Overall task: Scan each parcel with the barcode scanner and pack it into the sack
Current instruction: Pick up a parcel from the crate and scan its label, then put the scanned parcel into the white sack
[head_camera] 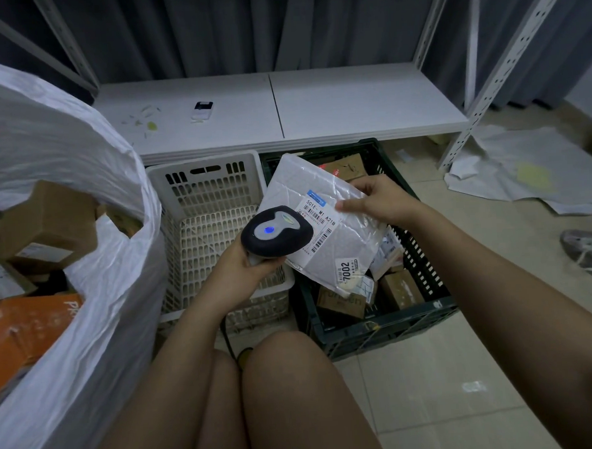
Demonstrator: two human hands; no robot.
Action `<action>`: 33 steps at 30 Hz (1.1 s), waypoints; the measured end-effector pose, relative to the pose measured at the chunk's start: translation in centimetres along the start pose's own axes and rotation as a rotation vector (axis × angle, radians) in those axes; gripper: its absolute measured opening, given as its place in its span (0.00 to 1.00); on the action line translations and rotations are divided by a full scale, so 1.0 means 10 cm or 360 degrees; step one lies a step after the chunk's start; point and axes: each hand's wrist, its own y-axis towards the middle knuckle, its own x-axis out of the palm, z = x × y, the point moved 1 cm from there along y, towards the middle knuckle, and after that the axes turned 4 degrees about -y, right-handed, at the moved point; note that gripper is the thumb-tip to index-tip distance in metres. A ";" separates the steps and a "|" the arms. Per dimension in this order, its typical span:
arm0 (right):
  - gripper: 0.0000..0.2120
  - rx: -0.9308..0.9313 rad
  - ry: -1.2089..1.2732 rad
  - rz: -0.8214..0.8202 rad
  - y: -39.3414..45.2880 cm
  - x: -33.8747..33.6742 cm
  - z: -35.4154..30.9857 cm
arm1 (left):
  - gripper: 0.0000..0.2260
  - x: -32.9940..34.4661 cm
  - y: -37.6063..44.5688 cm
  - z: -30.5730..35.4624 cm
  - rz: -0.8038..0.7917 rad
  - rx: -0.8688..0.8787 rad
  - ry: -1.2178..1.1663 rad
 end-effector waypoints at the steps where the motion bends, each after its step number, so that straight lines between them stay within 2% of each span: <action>1: 0.13 0.0002 -0.0001 0.0000 0.00 0.00 -0.01 | 0.25 0.00 0.00 0.00 -0.0002 -0.0004 0.0009; 7: 0.12 -0.0008 0.0007 0.0026 -0.03 -0.01 -0.06 | 0.24 0.00 0.01 -0.03 0.0051 -0.0035 -0.0010; 10: 0.08 -0.0076 0.0039 0.0053 -0.10 -0.01 -0.11 | 0.25 -0.02 -0.02 0.02 0.0137 0.0010 -0.0046; 12: 0.03 -0.0161 0.0083 0.0132 -0.17 -0.01 -0.19 | 0.25 -0.04 -0.05 0.11 0.0282 0.0047 -0.0132; 19: 0.04 -0.0468 0.0484 0.0544 -0.69 0.02 -0.79 | 0.17 -0.30 -0.49 0.67 0.0852 0.0248 -0.0378; 22: 0.04 -0.0597 0.0640 0.0665 -0.89 0.12 -1.17 | 0.19 -0.51 -0.89 0.87 0.1000 0.0359 -0.0239; 26: 0.07 -0.0762 0.0724 0.0575 -1.03 0.48 -1.75 | 0.18 -0.89 -1.46 1.04 0.1291 0.0448 -0.0371; 29: 0.04 -0.0883 0.0687 0.0402 -1.04 0.91 -2.20 | 0.18 -1.22 -1.85 1.01 0.1508 0.0496 -0.0446; 31: 0.01 -0.0965 0.0481 0.0336 -0.97 1.26 -2.48 | 0.18 -1.40 -2.06 0.97 0.1611 0.0492 -0.0510; 33: 0.05 -0.1115 0.0143 0.0355 -0.84 1.63 -2.76 | 0.20 -1.57 -2.22 0.90 0.1716 0.0469 -0.0515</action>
